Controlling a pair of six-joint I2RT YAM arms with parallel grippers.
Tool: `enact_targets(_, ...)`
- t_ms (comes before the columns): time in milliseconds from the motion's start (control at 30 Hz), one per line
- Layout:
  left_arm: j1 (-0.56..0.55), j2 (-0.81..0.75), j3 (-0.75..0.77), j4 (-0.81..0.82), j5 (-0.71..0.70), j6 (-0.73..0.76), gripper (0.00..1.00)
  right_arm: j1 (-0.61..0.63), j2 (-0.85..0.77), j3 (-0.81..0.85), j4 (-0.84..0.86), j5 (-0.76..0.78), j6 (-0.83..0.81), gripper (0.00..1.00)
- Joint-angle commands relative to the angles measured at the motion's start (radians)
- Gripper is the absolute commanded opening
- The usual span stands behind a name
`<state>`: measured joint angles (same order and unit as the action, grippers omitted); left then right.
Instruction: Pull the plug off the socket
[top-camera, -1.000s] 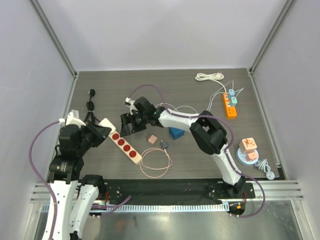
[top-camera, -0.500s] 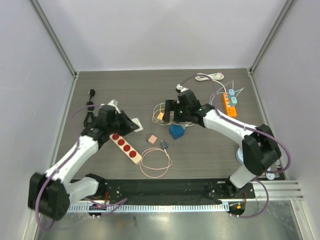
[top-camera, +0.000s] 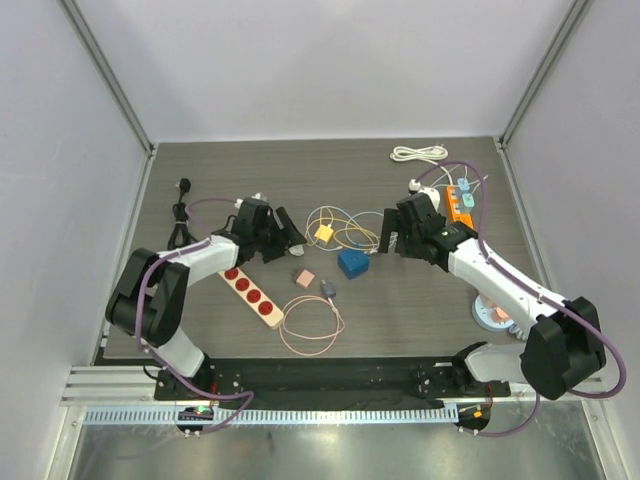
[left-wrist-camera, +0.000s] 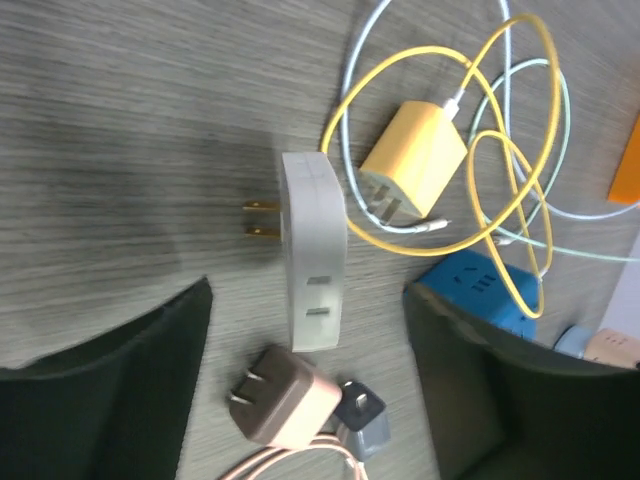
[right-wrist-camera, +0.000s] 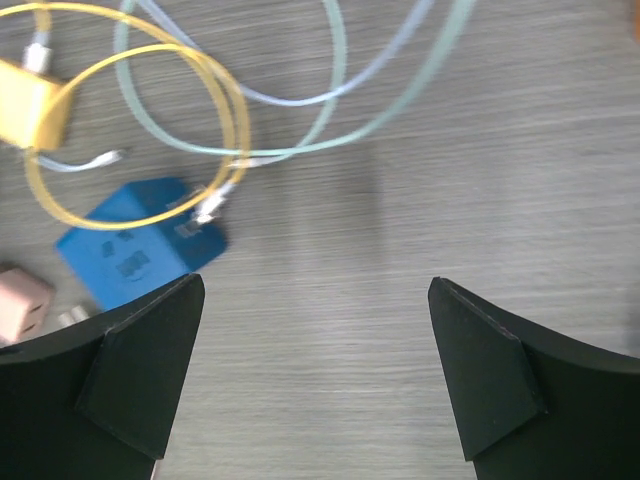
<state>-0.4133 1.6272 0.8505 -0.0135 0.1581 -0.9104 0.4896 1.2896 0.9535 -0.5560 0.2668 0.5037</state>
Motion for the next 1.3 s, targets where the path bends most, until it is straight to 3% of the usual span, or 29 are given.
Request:
enact_targets(0,-0.021,-0.055,0.019,0.069,-0.084,0.041,0.82,-0.061,-0.024,-0.004,-0.079,0.069,0.016,1.00)
enact_targets(67,-0.025,-0.099,0.018,0.050,-0.115,0.053,0.94,-0.111,-0.048,-0.013,-0.093,0.071,0.025,1.00)
enact_targets(167,-0.033,-0.154,0.035,0.029,-0.127,0.082,0.99,-0.189,-0.102,-0.025,-0.119,0.121,0.039,1.00)
enact_targets(333,-0.099,-0.231,0.048,0.018,-0.127,0.096,0.99,-0.360,-0.167,-0.022,-0.171,0.190,0.051,1.00)
enact_targets(367,-0.117,-0.243,0.048,0.021,-0.127,0.094,0.99,-0.449,-0.194,-0.033,-0.173,0.189,0.053,1.00)
enact_targets(600,-0.327,-0.297,0.041,0.064,-0.101,0.079,0.97,-0.826,-0.306,-0.082,-0.140,0.097,0.042,1.00)
enact_targets(833,-0.498,-0.407,-0.036,0.066,-0.091,0.035,0.95,-1.046,-0.253,-0.136,-0.053,0.002,0.113,1.00)
enact_targets(1100,-0.558,-0.648,-0.156,-0.014,-0.194,-0.004,0.94,-1.096,-0.138,-0.281,0.116,-0.156,0.219,1.00)
enact_targets(1267,-0.558,-0.658,-0.171,-0.023,-0.236,0.025,0.88,-1.094,-0.124,-0.373,0.179,-0.224,0.193,1.00)
